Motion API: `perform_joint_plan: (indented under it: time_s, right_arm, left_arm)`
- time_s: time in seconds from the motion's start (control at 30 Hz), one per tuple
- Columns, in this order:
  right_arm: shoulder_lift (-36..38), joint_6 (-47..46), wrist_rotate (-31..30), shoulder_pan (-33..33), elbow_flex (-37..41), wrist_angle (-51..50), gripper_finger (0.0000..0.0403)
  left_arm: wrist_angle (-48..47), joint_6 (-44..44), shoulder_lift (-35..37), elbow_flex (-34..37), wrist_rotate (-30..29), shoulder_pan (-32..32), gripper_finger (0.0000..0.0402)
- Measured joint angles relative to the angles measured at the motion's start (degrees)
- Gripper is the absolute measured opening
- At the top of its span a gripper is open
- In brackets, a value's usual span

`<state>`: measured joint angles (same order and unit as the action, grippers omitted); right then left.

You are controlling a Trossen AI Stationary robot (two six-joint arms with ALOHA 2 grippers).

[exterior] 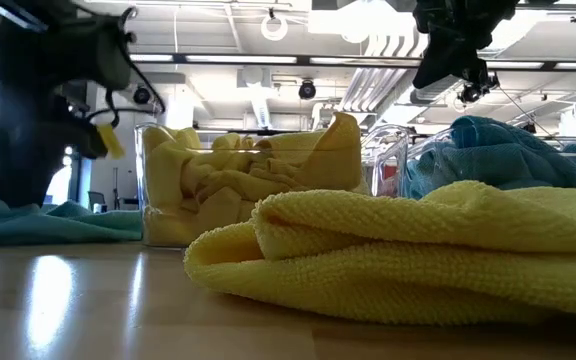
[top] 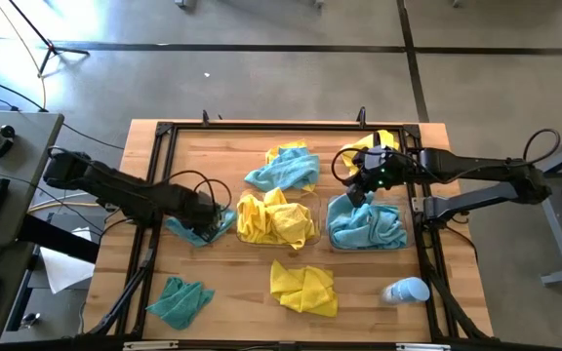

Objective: Sort microfiber towel by color & place in baskets
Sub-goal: Put the blue microfiber cloth into the right transparent bin

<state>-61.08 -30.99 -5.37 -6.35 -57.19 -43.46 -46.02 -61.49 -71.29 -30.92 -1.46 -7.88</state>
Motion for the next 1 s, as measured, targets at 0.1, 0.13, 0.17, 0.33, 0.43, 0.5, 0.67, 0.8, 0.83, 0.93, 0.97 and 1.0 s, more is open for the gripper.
perform_joint_plan:
  time_s: [0.1,0.13,0.17,0.33,0.43,0.5,0.67,0.8,0.83,0.93,0.97,1.0]
  right_arm:
    - [0.0,-0.01,-0.02,0.0,0.0,0.27,0.0]
    - [0.0,-0.01,-0.02,0.0,0.0,0.45,0.0]
    - [-0.02,-0.01,-0.02,0.0,0.0,0.51,0.0]
    - [-0.02,-0.01,-0.3,0.0,0.0,1.72,0.0]
    - [-0.02,-0.03,-2.31,0.0,0.0,2.49,0.0]
    - [-0.02,-0.03,-3.19,0.0,0.0,3.51,0.0]
    - [-0.02,1.3,-3.19,0.0,0.0,8.55,0.0001]
    - [-0.04,3.43,-3.21,0.0,0.0,13.84,0.001]
    - [-0.04,4.29,-3.2,0.0,0.0,15.19,0.0014]
    - [-0.04,6.78,-3.1,0.02,0.0,19.34,0.0031]
    - [-0.09,7.73,-2.66,0.02,0.0,20.87,0.0039]
    - [-0.33,8.92,-2.17,0.06,0.0,22.83,0.0048]
  left_arm:
    - [4.07,-1.95,0.39,3.56,0.54,0.0,0.0121]
    - [4.32,-3.19,0.42,3.9,0.56,0.0,0.0118]
    - [4.08,-4.2,0.42,3.94,0.53,0.0,0.0112]
    - [-2.88,-4.53,1.9,0.43,0.26,0.0,0.0019]
    - [-11.17,-5.69,4.34,-4.87,-2.74,-0.02,0.0012]
    - [-18.64,-5.76,5.61,-9.37,-4.44,0.0,0.0005]
    - [-34.06,-4.37,7.65,-23.94,-9.39,-0.02,0.0002]
    - [-37.16,-1.52,7.58,-36.1,-14.67,0.0,0.0001]
    - [-37.03,-0.42,7.29,-38.78,-15.86,0.0,0.0001]
    - [-34.57,4.15,5.49,-45.71,-18.36,0.0,0.0001]
    - [-33.66,5.9,4.68,-47.59,-18.8,0.0,0.0001]
    - [-32.99,7.73,3.56,-49.6,-19.16,0.0,0.0001]
